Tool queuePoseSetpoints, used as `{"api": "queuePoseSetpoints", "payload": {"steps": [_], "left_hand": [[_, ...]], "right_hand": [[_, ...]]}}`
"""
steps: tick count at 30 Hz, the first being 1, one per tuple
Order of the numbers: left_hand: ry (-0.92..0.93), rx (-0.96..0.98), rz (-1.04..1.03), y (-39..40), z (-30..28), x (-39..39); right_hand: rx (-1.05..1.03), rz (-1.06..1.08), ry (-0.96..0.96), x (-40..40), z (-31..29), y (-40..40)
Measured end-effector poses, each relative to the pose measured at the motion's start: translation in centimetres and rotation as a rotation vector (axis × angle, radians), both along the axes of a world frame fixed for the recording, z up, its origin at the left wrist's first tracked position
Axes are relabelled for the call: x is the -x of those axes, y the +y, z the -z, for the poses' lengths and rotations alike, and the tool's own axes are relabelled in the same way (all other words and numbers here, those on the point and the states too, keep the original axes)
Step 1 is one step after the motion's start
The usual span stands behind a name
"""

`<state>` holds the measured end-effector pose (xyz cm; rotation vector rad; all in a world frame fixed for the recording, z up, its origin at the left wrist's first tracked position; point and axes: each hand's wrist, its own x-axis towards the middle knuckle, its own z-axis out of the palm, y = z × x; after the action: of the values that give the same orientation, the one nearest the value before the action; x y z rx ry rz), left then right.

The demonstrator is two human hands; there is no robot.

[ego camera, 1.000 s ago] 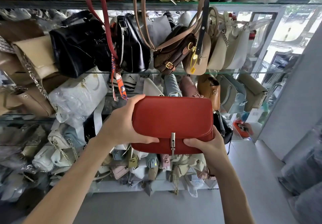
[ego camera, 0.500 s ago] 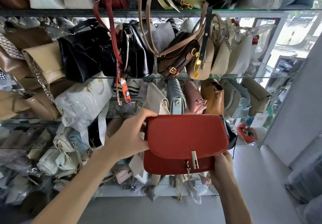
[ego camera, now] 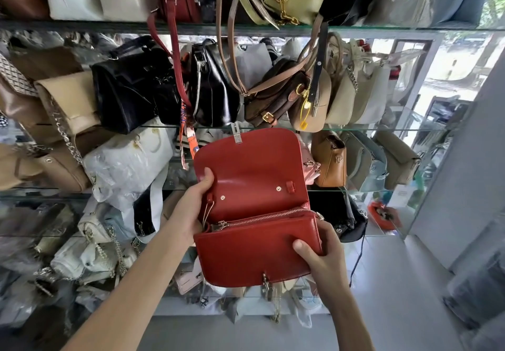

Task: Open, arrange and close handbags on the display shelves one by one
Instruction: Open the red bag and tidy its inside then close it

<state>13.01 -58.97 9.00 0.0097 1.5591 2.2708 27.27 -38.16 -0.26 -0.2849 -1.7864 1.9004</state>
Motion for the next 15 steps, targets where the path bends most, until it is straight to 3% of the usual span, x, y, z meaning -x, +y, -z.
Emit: {"api": "queuePoseSetpoints", "payload": {"steps": [4,8,12,15], "left_hand": [[0.047,-0.015,-0.081,-0.3,1.0,0.2],[0.226,0.087,-0.193,-0.5,1.2,-0.1],[0.318,0.076,-0.243,0.1,0.9,-1.1],[0.335,0.077,-0.251,0.4,1.3,-1.4]], "right_hand": [[-0.073,-0.03,-0.049,0.3,0.2,0.4],[-0.178,-0.024,-0.014,0.9,0.0,1.0],[-0.469,0.224,0.114,1.4,-1.1,0.4],[-0.77,0.289,0.187,2.1,-2.5,-1.3]]}}
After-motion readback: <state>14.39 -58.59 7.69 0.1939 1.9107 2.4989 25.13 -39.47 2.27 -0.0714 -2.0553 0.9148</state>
